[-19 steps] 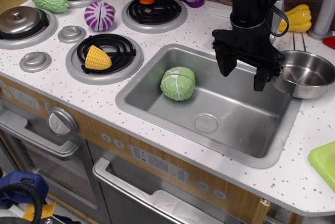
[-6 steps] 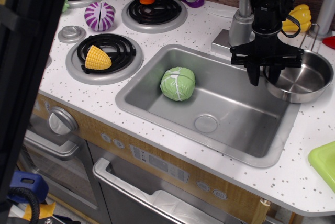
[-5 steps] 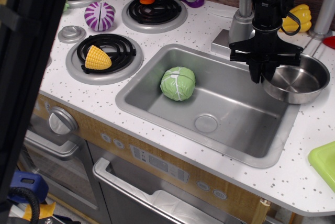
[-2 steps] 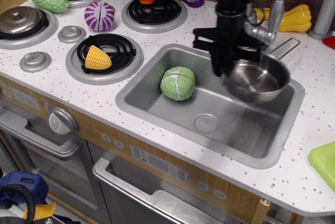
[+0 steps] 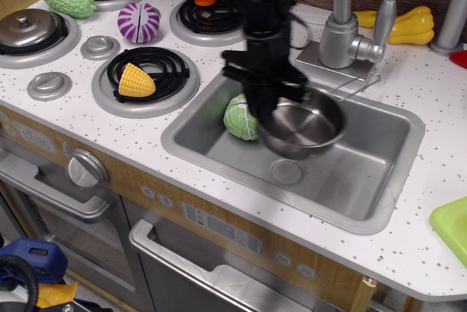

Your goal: Put pan in sink

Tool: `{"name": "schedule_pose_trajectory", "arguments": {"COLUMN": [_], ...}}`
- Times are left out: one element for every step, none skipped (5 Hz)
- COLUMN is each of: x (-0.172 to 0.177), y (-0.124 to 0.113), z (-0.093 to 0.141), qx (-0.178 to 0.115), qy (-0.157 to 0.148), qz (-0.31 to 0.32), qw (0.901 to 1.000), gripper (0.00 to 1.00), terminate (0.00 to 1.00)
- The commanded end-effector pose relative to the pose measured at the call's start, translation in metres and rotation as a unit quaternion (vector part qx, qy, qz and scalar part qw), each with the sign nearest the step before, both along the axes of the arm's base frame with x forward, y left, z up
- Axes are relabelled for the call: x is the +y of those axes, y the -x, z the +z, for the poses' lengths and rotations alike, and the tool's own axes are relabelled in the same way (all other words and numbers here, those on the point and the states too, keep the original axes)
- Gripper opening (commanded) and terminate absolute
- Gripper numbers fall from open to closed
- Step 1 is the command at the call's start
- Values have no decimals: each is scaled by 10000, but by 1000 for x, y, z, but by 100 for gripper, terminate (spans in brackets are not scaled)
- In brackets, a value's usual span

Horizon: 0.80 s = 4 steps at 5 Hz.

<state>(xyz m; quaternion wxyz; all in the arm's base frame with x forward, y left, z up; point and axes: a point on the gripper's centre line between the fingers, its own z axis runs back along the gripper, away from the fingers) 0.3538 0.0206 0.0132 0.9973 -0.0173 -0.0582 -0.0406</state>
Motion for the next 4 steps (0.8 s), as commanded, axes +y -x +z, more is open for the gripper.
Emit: {"name": "schedule_pose_trajectory", "arguments": {"x": [20, 34, 35, 35], "y": [-1, 0, -9, -9], "z": [12, 2, -7, -7], "qx": [-496, -577, -854, -854], "qy": [-66, 73, 103, 103], "qz": [-667, -1309, -1661, -1661], "qw": [9965, 9897, 9823, 9823], "gripper": [0, 100, 100, 100], "terminate": [0, 0, 0, 100]}}
